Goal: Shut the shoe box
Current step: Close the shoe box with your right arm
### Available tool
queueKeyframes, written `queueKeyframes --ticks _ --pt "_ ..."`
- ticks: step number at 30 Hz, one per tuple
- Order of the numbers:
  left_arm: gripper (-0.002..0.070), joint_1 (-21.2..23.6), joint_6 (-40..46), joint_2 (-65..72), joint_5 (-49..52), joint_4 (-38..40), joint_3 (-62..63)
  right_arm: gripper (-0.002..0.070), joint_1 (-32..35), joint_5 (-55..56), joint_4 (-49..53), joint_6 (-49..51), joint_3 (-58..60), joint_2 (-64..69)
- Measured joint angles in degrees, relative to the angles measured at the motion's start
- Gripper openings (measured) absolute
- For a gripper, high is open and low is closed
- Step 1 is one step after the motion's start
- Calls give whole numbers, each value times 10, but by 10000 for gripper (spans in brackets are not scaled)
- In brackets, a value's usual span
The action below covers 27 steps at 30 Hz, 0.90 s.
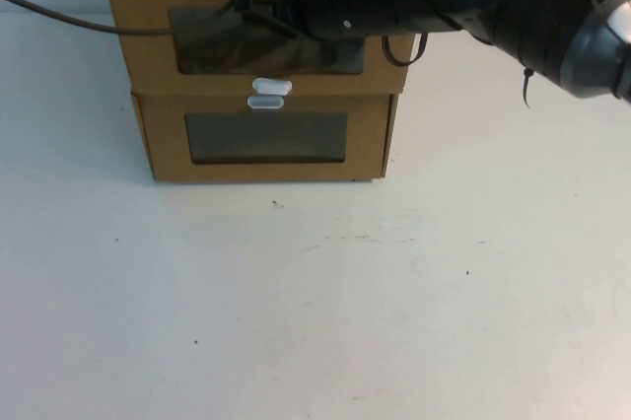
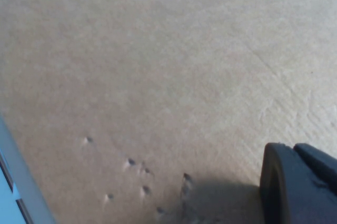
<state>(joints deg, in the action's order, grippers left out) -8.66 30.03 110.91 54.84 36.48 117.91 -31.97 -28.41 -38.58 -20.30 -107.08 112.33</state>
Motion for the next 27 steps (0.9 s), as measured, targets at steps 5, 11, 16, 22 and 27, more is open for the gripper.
queueKeyframes --ticks 5,11,16,22,27 --pt "-2 0 0 0 0 -1 0 -11 0 18 -4 0 -15 18" --pt "-2 0 0 0 -1 -3 0 -11 -2 33 -6 0 -22 39" --pt "-2 0 0 0 -1 -3 0 -11 -2 37 -6 -2 -22 44" --pt "-2 0 0 0 0 -3 0 -11 4 0 -23 -3 -22 44" --pt "-2 0 0 0 1 -3 0 -11 8 -56 -54 -21 -23 44"
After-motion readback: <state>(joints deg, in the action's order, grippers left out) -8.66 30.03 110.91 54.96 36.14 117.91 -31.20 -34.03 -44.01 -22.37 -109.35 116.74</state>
